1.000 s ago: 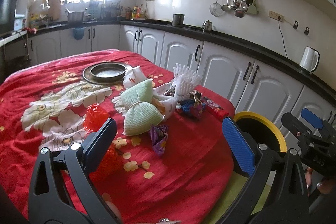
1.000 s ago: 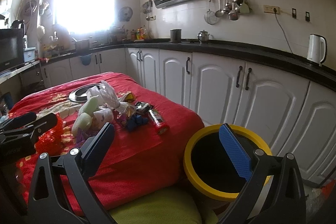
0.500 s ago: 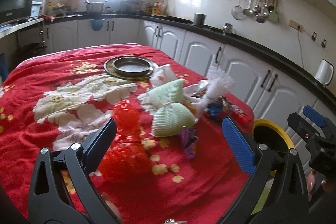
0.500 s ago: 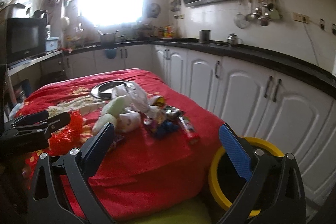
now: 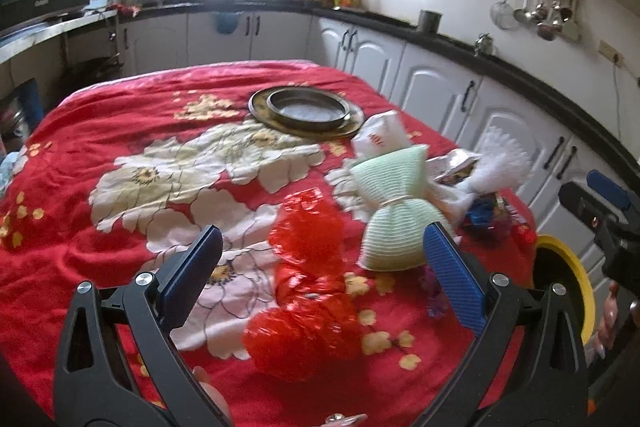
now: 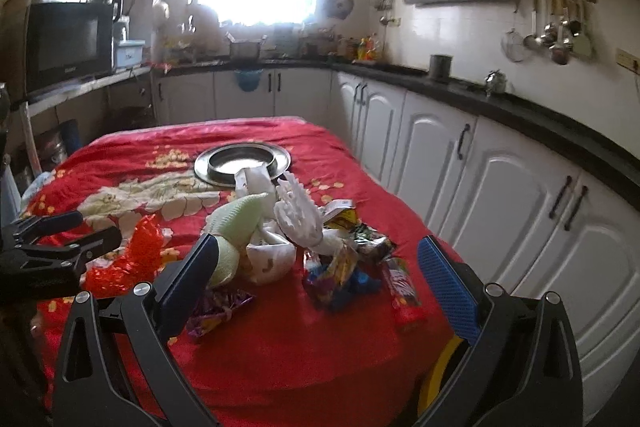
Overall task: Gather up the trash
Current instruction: 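Grasp the red plastic bag with the left tool while the right tool grasps the white plastic piece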
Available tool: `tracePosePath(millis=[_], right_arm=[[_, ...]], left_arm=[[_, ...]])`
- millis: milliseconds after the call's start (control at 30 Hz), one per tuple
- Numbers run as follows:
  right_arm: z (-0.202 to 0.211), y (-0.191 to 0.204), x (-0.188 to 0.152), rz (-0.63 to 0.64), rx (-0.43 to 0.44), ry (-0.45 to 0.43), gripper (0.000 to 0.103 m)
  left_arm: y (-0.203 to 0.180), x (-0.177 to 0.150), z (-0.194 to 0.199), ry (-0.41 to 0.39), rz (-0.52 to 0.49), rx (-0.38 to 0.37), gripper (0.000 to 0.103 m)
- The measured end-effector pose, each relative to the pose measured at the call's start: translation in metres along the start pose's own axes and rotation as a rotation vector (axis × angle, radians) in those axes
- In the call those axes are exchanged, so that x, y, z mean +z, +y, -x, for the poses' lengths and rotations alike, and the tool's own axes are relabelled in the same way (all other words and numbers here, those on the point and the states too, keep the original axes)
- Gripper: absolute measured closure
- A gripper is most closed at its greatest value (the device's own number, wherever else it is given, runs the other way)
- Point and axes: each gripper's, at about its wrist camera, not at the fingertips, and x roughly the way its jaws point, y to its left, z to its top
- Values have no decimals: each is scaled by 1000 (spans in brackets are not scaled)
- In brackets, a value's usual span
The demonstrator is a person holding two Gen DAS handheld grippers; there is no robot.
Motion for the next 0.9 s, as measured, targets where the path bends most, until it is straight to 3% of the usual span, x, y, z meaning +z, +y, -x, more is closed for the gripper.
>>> tracePosePath(millis=[300, 467, 567, 700, 733, 900], right_arm=[[-57, 7, 9, 70, 45, 92, 7], [-80, 9, 13, 92, 62, 128, 26], [-89, 8, 17, 90, 86, 141, 39], [-96, 0, 20, 41, 164, 166, 69], [-96, -2, 20, 25, 183, 168, 76], [-88, -12, 25, -39, 251, 151, 84]], left_arm=[[15, -6, -30, 78, 30, 37, 11], [19, -12, -42, 132, 34, 29, 11], [22, -15, -45, 150, 59, -15, 11], [23, -19, -49, 175, 64, -44, 11], [23, -20, -50, 182, 63, -55, 13], [20, -24, -53, 212, 56, -107, 33]])
